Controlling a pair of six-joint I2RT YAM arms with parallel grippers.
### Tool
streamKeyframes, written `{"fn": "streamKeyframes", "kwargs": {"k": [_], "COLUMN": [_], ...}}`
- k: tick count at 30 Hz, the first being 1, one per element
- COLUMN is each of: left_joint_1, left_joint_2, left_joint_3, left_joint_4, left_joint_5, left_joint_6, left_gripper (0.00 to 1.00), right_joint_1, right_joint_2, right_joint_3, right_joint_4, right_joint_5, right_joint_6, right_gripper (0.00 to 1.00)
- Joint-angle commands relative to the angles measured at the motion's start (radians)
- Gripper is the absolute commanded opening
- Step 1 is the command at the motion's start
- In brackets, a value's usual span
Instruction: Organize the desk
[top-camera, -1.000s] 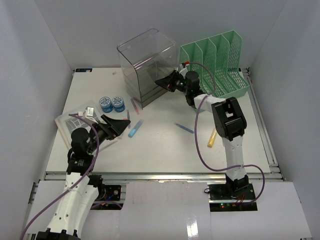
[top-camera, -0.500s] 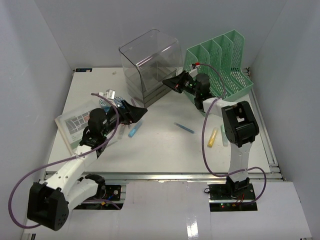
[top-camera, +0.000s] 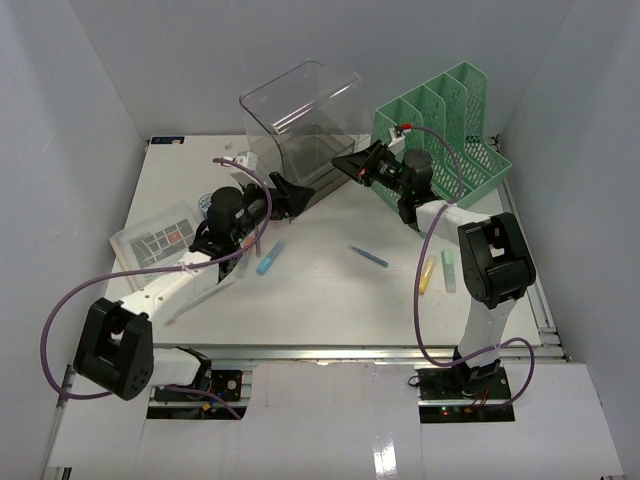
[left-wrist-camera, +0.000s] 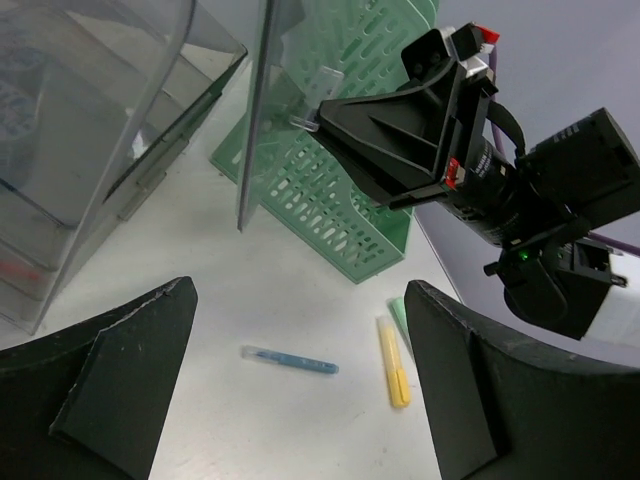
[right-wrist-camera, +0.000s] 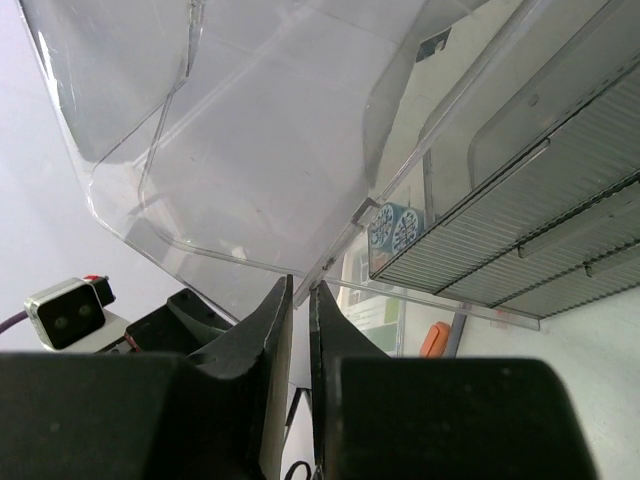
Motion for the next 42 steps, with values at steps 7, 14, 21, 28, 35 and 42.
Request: {"fn": "streamKeyframes", "kwargs": {"k": [7, 14, 21, 28, 35, 42], "left_joint_1": [-0.027, -0.031, -0.031, -0.031, -0.016, 0.023], "left_joint_2": [0.129, 0.159, 0.193, 0.183, 0.119, 0.1], "left_joint_3": [0.176, 0.216, 0.25, 0.289, 0.302, 0.358], "left_joint_4": [0.025, -0.007, 0.007, -0.037, -0.084, -0.139], "left_joint_5": [-0.068, -0.095, -0.004, -0.02, -0.093, -0.015], "left_joint_6": [0.061, 0.073, 0.036, 0.019, 0.001, -0.072], "left_gripper": [0.88, 0.79, 0.3, 0.01, 0.0, 0.0], "right_joint_1": [-0.021, -0.019, -0.013, -0.01, -0.012, -0.012], "right_joint_2": [-0.094, -0.113, -0.102, -0.046, -0.092, -0.23], "right_joint_3": [-0.041, -0.049, -0.051, -0.039, -0.148, -0.27], "right_joint_4": [0.076, 0.086, 0.097, 0.207, 0.313, 0.137], "right_joint_5": [-0.021, -0.025, -0.042, -0.138, -0.269, -0.426], "right_joint_6": [-0.01, 0.008, 0.013, 0.053, -0.041, -0.393], "right_gripper": [0.08, 0.08, 0.1, 0.61, 0.8, 0.83]}}
